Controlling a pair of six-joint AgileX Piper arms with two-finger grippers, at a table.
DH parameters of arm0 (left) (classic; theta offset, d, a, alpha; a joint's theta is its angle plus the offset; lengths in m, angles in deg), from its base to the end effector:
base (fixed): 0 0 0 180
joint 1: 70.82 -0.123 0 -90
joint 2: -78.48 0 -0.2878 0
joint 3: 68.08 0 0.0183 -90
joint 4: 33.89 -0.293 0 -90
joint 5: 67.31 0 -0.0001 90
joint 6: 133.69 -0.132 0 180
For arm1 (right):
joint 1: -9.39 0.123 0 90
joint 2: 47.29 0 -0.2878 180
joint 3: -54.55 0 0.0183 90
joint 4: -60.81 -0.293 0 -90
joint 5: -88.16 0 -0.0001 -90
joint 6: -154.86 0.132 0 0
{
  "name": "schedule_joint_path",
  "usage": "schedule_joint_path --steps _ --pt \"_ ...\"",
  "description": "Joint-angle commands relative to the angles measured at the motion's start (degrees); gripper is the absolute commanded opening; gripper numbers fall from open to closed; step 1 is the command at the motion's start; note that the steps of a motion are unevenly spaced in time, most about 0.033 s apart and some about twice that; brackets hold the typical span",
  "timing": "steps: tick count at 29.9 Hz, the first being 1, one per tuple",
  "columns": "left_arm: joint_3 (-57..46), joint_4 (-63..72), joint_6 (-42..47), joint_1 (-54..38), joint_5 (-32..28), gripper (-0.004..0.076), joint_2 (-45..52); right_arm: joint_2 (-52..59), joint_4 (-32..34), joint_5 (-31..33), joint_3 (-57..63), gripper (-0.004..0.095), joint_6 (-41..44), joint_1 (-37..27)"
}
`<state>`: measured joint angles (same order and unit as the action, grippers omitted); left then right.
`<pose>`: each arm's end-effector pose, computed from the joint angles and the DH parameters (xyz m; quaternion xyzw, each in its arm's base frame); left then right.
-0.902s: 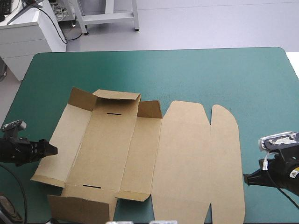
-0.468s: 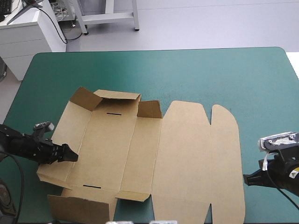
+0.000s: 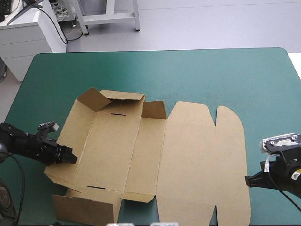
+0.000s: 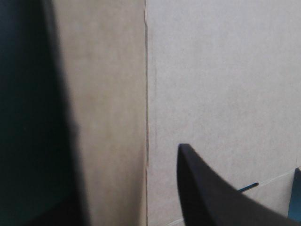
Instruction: Fold the box
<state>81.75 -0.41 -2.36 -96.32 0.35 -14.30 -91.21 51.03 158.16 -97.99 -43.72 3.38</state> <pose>0.2604 0.0496 0.1537 0.0606 0.9609 -0.2569 0.0832 0.1477 0.0056 0.3320 -0.1019 0.9348 0.0131 0.3401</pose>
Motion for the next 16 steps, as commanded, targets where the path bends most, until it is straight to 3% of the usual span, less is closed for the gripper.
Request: schedule_joint_path --steps 1,2,16 --pt "1.4 1.8 -0.2 0.3 2.5 0.0043 1.5 -0.1 -0.5 -2.4 -1.5 -0.0019 -0.4 -0.3" --pt "1.4 1.2 -0.2 0.3 2.6 -0.0012 1.5 -0.1 -0.5 -2.4 -1.5 -0.0019 -0.4 -0.3" --pt "2.8 0.5 1.4 0.6 3.8 -0.0008 1.5 -0.1 -0.5 -2.7 -1.5 -0.0019 -0.4 -0.3"
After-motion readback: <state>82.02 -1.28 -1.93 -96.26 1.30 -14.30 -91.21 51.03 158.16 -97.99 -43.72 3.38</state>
